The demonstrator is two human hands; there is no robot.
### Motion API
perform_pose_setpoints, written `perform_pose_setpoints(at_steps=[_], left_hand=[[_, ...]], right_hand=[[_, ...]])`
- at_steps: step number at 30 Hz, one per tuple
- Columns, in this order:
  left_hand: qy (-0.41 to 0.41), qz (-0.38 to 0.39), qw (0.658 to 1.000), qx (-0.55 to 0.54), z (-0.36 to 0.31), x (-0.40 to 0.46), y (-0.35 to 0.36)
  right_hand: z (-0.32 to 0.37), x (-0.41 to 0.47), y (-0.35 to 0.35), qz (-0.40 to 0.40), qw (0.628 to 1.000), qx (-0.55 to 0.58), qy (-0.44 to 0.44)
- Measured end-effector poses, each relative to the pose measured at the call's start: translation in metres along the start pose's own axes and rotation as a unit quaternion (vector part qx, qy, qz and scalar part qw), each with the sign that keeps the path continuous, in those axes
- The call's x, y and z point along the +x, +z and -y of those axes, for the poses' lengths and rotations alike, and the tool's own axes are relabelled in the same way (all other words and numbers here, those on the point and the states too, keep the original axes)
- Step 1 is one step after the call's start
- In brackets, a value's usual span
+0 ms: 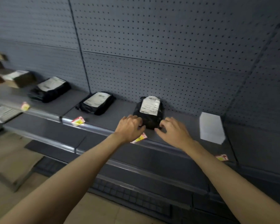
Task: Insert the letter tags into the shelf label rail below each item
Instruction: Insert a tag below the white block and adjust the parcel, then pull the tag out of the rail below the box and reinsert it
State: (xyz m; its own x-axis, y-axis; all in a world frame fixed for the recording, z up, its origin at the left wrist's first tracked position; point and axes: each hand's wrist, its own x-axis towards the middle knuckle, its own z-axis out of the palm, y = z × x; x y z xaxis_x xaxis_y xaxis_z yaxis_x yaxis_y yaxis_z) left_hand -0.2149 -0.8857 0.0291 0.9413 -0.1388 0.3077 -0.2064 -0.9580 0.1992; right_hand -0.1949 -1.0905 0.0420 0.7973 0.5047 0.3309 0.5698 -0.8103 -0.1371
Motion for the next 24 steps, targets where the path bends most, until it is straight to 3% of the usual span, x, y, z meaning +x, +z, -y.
perform_pose_setpoints(at_steps=[14,24], left_hand=[[-0.192,-0.045,0.974,0.108,0.339,-0.183,-0.186],[-0.275,-0.043,0.952,0.125,0.504,-0.277,-0.245]], right_hand=[[0.377,0.156,0.077,0.048,0.986,0.071,-0.141],[0.559,0.231,0.129,0.071,0.975,0.077,-0.196]])
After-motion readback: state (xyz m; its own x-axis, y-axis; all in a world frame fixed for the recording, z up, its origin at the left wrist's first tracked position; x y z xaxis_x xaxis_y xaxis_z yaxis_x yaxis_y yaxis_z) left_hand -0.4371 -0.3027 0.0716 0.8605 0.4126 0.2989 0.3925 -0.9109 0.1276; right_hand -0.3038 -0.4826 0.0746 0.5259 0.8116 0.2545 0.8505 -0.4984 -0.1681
